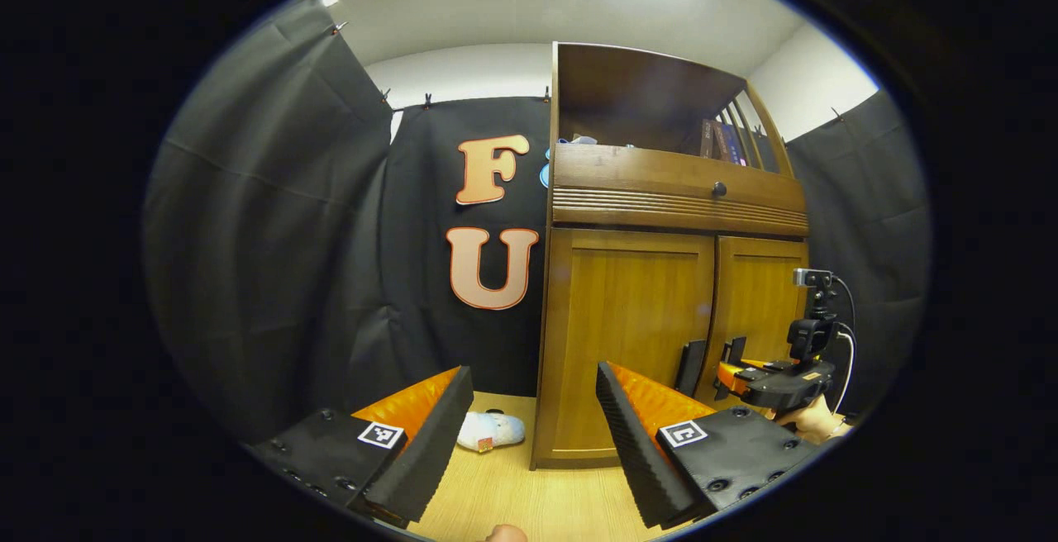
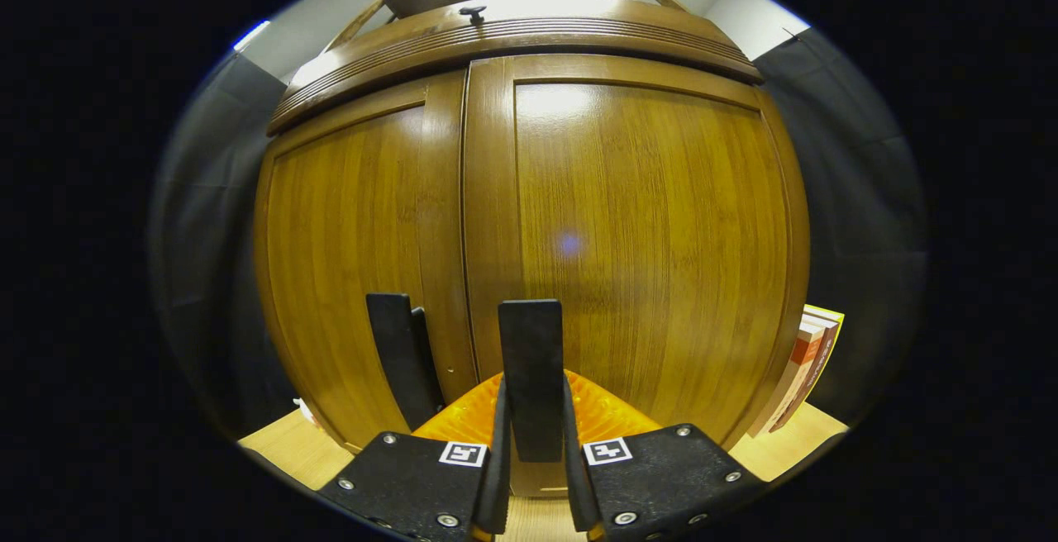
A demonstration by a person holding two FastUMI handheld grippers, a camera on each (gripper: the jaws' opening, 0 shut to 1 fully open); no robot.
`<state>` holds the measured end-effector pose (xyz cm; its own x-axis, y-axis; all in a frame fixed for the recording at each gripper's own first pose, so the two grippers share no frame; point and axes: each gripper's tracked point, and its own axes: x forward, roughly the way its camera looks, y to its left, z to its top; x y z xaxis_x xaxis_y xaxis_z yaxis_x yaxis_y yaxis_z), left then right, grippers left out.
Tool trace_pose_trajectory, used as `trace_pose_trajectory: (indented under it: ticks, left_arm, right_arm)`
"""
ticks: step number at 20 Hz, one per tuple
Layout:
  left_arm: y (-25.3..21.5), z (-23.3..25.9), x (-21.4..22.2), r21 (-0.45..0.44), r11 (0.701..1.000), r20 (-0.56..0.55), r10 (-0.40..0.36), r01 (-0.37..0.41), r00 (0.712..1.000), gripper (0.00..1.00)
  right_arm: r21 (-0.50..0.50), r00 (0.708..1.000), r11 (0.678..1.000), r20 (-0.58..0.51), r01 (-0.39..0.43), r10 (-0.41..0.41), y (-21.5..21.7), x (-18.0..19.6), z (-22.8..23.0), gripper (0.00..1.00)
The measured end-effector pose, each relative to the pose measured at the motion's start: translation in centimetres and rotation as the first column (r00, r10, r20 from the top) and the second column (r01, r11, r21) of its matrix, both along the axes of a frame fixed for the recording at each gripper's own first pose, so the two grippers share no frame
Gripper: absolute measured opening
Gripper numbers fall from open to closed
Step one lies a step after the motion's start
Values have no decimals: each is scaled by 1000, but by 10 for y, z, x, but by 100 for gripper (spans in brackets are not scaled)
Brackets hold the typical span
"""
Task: Open the right door of the double-door shoe cabinet with the right hand, and open the left door with the left hand.
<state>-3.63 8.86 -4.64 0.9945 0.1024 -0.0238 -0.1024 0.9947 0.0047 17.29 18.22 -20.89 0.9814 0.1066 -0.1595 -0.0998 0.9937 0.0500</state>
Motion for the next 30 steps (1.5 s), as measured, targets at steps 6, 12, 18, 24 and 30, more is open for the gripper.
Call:
trace_pose_trajectory:
  ticks: [6, 12, 18, 24, 30]
  left_arm:
    - [-5, -3, -4, -8, 1000, -4, -2, 2, 1000, 94]
    - [-14, -2, -13, -8, 1000, -5, -13, 13, 1000, 98]
    - [-29, -3, -24, -9, 999, -9, -43, 43, 999, 99]
    - [-46, -2, -37, -8, 998, -7, -69, 69, 998, 99]
    - [-58, 2, -50, -4, 996, 3, -89, 89, 996, 94]
  right_arm:
    - [17, 1000, 1000, -4, -21, 21, -9, -33, 5, 27]
    - [21, 999, 999, -16, -41, 41, -25, -72, 12, 25]
    - [23, 999, 999, -19, -46, 46, -49, -108, 18, 23]
    - [0, 999, 999, -14, -33, 33, -77, -141, 27, 23]
    - [-49, 1000, 999, 2, 4, -4, -104, -166, 33, 15]
